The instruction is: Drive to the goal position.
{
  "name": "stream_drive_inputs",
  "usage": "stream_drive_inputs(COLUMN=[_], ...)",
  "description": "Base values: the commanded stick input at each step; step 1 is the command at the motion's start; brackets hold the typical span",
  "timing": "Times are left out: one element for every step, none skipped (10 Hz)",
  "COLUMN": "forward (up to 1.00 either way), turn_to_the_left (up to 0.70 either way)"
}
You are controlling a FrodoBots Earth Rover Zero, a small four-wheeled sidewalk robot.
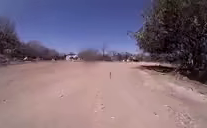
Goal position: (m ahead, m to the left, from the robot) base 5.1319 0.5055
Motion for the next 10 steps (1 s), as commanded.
stream_drive_inputs(forward=[1.0, 1.0, 1.0, 1.0, 1.0, 1.0, 1.0, 1.0, 1.0, 1.0], turn_to_the_left=[0.0, 0.0, 0.0, 0.0, 0.0, 0.0, 0.0, 0.0, 0.0, 0.0])
